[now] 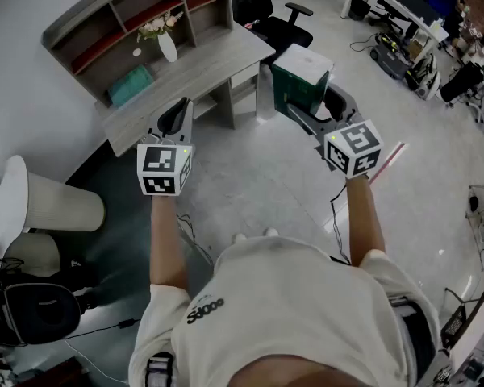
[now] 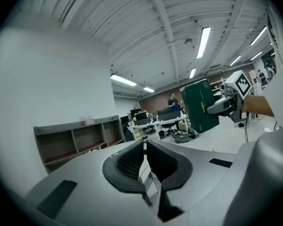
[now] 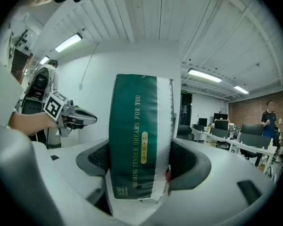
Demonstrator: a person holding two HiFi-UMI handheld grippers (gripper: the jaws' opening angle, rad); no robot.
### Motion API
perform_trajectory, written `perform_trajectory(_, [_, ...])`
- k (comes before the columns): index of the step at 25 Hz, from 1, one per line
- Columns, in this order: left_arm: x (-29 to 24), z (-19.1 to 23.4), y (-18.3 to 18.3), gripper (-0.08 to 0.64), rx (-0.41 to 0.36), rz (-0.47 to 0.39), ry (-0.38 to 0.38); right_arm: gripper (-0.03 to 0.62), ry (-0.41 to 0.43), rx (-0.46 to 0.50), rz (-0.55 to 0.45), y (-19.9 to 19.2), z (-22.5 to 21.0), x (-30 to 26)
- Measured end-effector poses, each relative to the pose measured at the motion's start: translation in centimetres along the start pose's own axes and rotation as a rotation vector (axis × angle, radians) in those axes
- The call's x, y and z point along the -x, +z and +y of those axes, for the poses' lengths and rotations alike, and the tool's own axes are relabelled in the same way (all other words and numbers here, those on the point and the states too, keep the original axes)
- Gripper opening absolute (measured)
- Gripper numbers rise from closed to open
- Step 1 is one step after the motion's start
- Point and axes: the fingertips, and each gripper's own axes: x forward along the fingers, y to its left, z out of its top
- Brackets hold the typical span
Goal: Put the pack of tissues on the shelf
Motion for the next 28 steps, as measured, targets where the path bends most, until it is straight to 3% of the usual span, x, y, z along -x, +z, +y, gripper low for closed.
perform_trajectory(13, [0.5,1.9,-1.4,0.037,0.016,0.006,-0.003,0.351,-0.015,0.000,0.016,-0.1,1.1,-1.5])
perform_trajectory(21, [1.7,4.5,-3.3,0.037,0.050,0.010,-0.001,0.351,-0.048,-0.057,0.017,-0.2,2.4,-2.5])
perform_trajectory(28, [2.1,6.0,-5.1,0.037,0.034,0.023,-0.021,0.351,-0.056,-0.055,0.035,-0.3,4.6,-4.2])
